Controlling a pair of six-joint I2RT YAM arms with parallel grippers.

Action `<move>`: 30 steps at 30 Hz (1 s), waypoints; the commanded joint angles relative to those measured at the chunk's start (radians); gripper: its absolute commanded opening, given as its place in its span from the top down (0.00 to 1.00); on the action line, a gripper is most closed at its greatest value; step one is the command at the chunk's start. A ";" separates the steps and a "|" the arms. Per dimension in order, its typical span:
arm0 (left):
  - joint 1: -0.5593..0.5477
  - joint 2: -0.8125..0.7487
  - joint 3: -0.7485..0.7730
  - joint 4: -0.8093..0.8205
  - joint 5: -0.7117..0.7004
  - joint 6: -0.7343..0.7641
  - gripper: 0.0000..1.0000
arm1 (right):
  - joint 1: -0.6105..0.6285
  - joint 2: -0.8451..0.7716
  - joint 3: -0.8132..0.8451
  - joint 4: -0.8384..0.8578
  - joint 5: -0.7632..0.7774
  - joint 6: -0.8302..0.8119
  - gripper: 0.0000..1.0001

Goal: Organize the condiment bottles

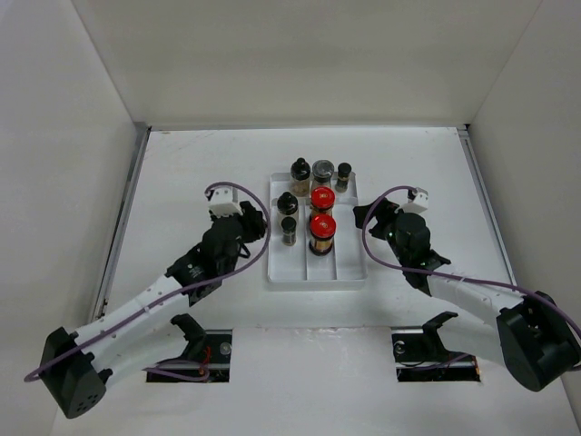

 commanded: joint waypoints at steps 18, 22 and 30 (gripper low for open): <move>-0.309 0.313 0.024 0.111 0.019 0.047 0.73 | 0.008 -0.022 0.033 0.055 0.002 -0.007 0.09; -0.314 0.336 -0.004 0.119 0.000 0.043 0.70 | 0.008 -0.010 0.036 0.058 -0.002 -0.007 0.09; -0.328 0.343 -0.057 0.160 -0.016 0.041 0.57 | 0.008 -0.027 0.031 0.055 0.002 -0.008 0.08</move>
